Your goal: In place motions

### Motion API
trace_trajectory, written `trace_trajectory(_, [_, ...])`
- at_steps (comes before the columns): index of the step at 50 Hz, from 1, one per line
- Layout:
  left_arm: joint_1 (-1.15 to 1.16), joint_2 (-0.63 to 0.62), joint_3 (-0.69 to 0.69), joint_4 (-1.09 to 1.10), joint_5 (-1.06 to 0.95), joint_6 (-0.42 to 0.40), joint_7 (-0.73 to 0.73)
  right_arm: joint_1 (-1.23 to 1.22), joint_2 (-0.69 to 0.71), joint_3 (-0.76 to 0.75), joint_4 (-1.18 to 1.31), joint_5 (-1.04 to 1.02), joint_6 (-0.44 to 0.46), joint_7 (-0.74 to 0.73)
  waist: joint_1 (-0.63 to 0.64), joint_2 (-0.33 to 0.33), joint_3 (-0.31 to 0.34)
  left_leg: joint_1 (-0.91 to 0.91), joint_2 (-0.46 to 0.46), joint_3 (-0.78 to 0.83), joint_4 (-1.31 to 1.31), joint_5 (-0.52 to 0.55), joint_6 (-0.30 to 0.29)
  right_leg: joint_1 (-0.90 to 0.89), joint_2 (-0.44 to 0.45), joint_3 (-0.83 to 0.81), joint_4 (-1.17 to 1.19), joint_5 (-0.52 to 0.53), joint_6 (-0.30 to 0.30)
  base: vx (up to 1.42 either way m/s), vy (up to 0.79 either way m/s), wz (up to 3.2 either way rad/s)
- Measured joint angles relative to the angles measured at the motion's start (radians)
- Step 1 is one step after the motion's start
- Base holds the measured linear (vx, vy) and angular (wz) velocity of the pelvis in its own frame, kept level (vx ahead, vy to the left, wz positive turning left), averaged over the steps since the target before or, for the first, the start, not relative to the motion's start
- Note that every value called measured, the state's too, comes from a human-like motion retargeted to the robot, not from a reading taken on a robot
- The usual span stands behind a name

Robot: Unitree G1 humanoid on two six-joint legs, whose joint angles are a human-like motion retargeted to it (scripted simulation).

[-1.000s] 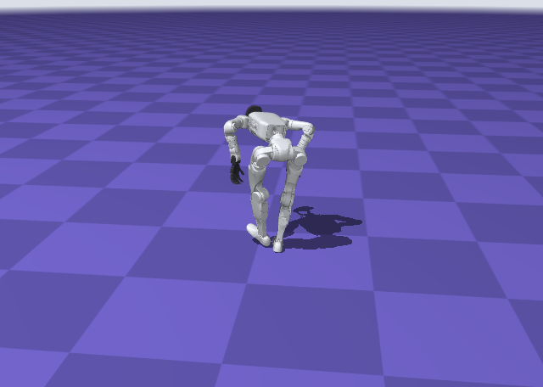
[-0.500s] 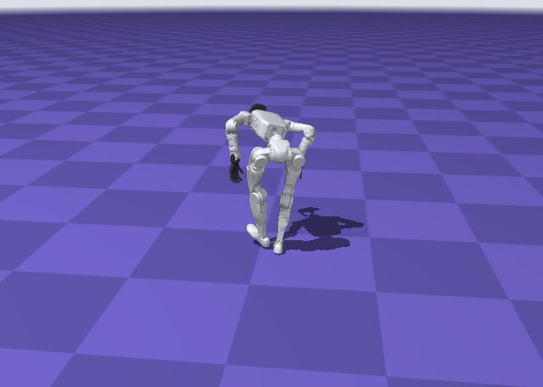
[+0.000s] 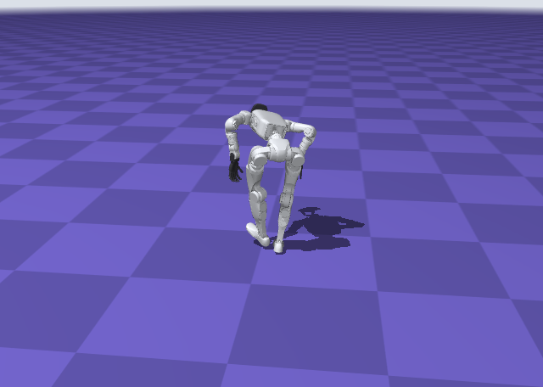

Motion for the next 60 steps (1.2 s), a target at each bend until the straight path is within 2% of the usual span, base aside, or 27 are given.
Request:
trace_trajectory(35, [0.000, 0.006, 0.011, 0.001, 0.001, 0.007, 0.003, -0.028, 0.007, 0.008, 0.017, 0.016, -0.003, -0.008, -0.013, -0.012, 0.000, -0.004, 0.001, -0.002, 0.000, -0.036, 0.044, -0.009, -0.013, -0.007, 0.002, 0.018, -0.005, 0.00, 0.00, 0.00])
trace_trajectory(60, [-0.006, -0.001, 0.021, 0.046, 0.011, 0.024, -0.003, -0.125, 0.021, 0.085, 0.146, 0.031, -0.018, -0.033, -0.037, -0.046, 0.000, 0.029, 0.004, -0.013, -0.006, -0.044, 0.078, 0.028, -0.026, -0.028, -0.005, 0.018, -0.007, 0.00, 0.00, 0.00])
